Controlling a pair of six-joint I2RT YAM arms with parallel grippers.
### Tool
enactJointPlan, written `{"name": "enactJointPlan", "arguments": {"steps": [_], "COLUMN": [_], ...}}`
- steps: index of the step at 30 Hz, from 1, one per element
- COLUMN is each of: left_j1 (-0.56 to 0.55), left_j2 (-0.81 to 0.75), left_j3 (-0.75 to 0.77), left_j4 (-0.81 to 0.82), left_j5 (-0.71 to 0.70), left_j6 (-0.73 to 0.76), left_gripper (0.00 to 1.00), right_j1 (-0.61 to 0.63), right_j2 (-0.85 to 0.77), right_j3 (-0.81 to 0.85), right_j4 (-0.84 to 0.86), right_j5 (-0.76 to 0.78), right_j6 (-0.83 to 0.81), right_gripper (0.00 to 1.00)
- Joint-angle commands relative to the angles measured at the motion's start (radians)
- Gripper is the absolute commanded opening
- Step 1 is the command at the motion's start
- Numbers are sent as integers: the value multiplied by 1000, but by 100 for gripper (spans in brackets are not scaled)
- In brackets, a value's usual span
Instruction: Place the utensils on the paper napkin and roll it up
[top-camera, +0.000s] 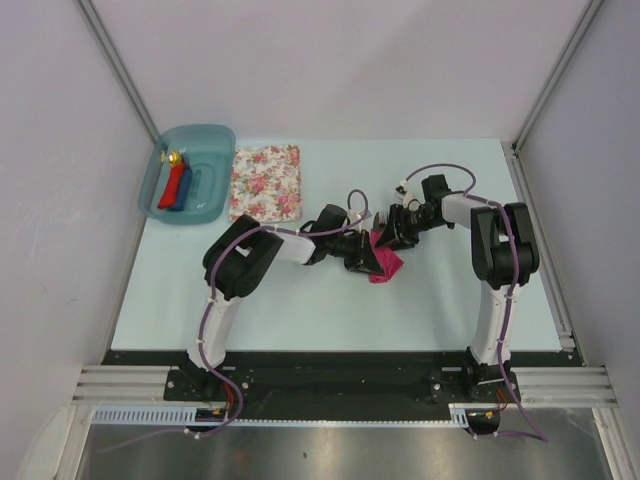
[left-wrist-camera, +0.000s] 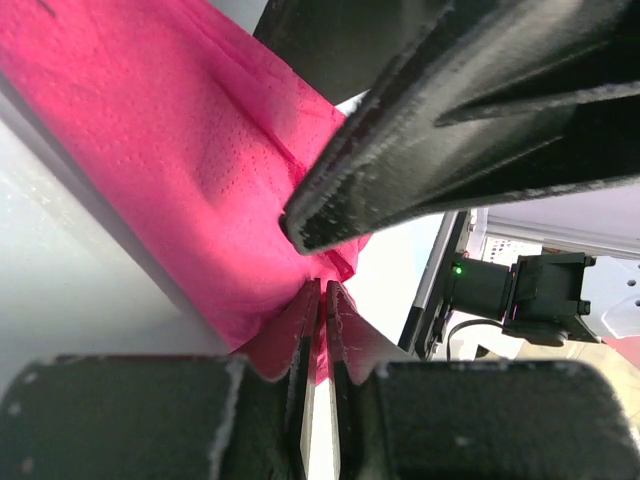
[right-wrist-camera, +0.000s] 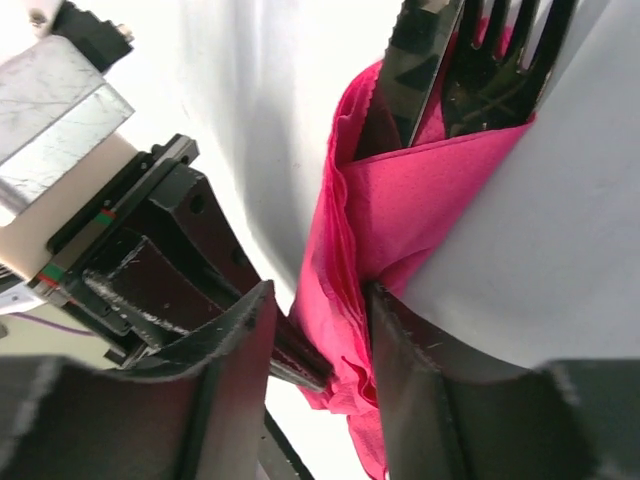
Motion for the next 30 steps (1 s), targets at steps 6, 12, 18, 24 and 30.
{"name": "enactJointPlan", "arguments": {"steps": [6, 12, 18, 24, 30], "left_j1": [8, 10, 18, 18, 18], "left_j2": [9, 15, 12, 16, 21], "left_j3": [-26, -30, -37, -30, -27], "left_j4": [-95, -77, -45, -61, -54], "left_j5": [-14, -11, 2, -9, -9], "left_j6": [57, 44, 30, 38, 32], "left_gripper": [13, 12, 15, 13, 13], "right_j1": [-4, -6, -9, -9, 15], "right_j2": [8, 14, 17, -46, -89], "right_j3": [9, 0, 23, 28, 72], "right_j4": [-40, -48, -103, -137, -187], "right_j5": [274, 306, 306, 401, 478], "right_j6": [-118, -155, -198, -244, -267], "right_gripper": [22, 20, 33, 33, 33]}}
